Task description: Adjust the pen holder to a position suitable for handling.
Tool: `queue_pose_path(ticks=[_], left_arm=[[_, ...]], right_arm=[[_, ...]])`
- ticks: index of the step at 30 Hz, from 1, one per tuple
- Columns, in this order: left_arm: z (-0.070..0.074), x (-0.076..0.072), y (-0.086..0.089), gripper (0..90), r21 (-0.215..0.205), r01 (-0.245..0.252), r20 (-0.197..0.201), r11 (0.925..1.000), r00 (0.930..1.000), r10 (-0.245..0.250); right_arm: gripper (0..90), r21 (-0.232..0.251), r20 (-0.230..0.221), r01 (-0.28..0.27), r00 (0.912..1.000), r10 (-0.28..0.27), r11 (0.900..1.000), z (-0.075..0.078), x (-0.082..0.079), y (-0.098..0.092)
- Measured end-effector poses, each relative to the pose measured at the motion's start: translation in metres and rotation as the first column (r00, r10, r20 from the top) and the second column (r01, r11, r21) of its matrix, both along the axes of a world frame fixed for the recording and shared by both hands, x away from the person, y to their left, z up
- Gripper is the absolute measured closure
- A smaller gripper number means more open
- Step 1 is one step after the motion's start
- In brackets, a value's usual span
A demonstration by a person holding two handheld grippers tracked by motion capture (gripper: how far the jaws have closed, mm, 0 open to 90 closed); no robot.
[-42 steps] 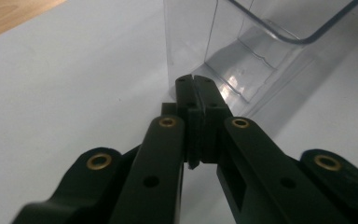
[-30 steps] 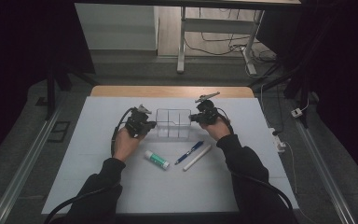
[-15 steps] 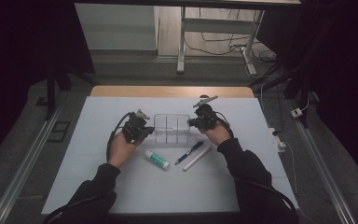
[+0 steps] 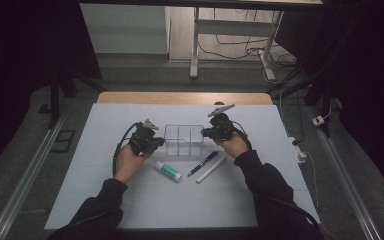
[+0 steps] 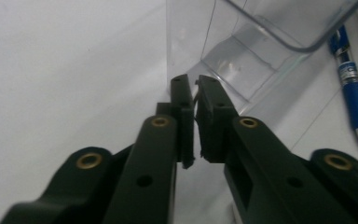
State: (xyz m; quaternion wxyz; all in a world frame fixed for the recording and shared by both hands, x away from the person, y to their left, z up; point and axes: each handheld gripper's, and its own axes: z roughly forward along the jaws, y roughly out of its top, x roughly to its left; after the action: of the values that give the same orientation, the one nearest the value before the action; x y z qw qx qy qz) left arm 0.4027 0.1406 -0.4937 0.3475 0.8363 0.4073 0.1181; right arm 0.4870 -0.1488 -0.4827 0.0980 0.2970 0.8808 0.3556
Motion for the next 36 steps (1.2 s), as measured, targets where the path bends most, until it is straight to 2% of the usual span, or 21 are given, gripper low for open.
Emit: queue_pose_path(ticks=[4,9,17,26,36], left_arm=[[0.006,-0.006,0.004,76.0,0.002,0.0,0.02,1.0,0.9998,0.0],[0.011,-0.014,0.01,65.0,-0.023,0.003,0.024,0.9997,0.9997,-0.003],[0.018,-0.032,0.015,48.3,-0.02,0.02,0.037,0.9996,0.9991,-0.019],[0.025,-0.052,0.019,31.5,-0.031,0.025,0.041,0.9992,0.9989,-0.024],[0.031,-0.068,0.017,18.7,-0.093,0.057,0.041,0.994,0.9978,-0.053]], right_arm=[[76.0,0.019,0.008,0.015,0.9998,-0.016,1.0,0.005,-0.002,-0.005],[67.8,0.033,0.012,0.026,0.9996,-0.026,0.999,0.01,-0.009,-0.013],[54.0,0.036,0.047,0.01,0.9988,-0.012,0.999,0.022,-0.026,-0.016],[39.1,0.052,0.045,-0.006,0.999,0.004,0.999,0.03,-0.047,-0.02],[24.6,0.063,0.07,-0.02,0.9974,0.016,0.998,0.038,-0.079,-0.027]])
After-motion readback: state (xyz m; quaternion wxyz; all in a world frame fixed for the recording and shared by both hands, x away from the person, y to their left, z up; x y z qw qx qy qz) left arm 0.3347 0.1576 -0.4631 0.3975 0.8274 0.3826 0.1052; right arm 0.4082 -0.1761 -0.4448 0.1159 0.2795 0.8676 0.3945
